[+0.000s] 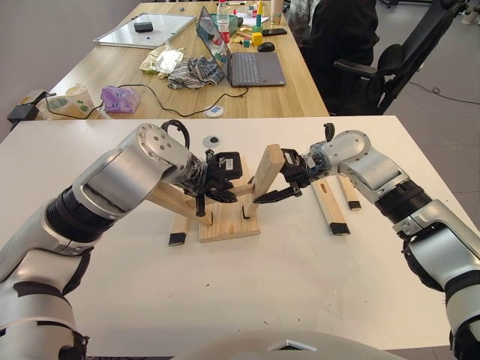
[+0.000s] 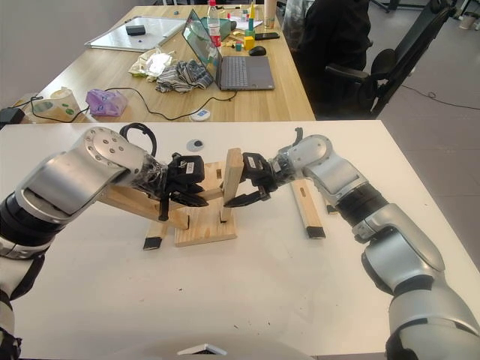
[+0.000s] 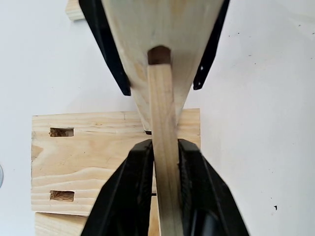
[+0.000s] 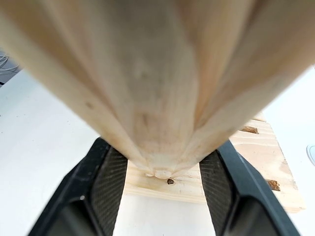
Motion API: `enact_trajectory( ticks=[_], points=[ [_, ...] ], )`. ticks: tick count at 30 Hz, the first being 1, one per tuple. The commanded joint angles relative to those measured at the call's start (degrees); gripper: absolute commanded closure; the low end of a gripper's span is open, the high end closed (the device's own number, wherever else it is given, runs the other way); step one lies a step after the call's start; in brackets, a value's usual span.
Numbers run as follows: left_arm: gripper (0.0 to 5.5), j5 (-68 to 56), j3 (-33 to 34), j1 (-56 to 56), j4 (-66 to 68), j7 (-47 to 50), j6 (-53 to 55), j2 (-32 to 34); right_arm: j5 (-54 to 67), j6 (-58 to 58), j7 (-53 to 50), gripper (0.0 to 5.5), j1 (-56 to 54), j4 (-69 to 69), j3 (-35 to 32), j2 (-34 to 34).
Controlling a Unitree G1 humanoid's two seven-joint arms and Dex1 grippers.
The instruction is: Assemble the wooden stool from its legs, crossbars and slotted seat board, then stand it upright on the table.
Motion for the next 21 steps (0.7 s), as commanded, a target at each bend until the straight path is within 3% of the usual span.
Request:
enact_trajectory(
  ticks=[1,10,15,18,21],
  points=[
    [4.93,-0.27,-6.31,0.76,-6.63,-4.07,-3.61,-0.06,-29.57,16.48,18.19,3.45,11.47,2.69,36.97,-6.86],
    [4.93,-1.62,-6.00,2.92,-10.60,-5.16,-3.81,0.28,-30.76,15.69,18.15,3.45,11.98,4.57,36.97,-6.18],
    [4.93,-0.79,-2.91,2.95,-4.96,-2.06,-2.68,-2.15,-28.73,16.91,17.60,3.45,12.67,3.23,33.61,-4.85],
    [4.11,-1.97,0.48,2.22,-1.87,-0.97,-1.20,-3.71,-28.05,16.83,17.64,3.45,13.08,2.64,33.10,-5.62],
    [4.08,-3.48,2.74,1.09,-0.46,-0.71,0.79,-4.87,-27.49,17.04,17.38,3.45,13.42,2.81,32.84,-5.71]
  ],
)
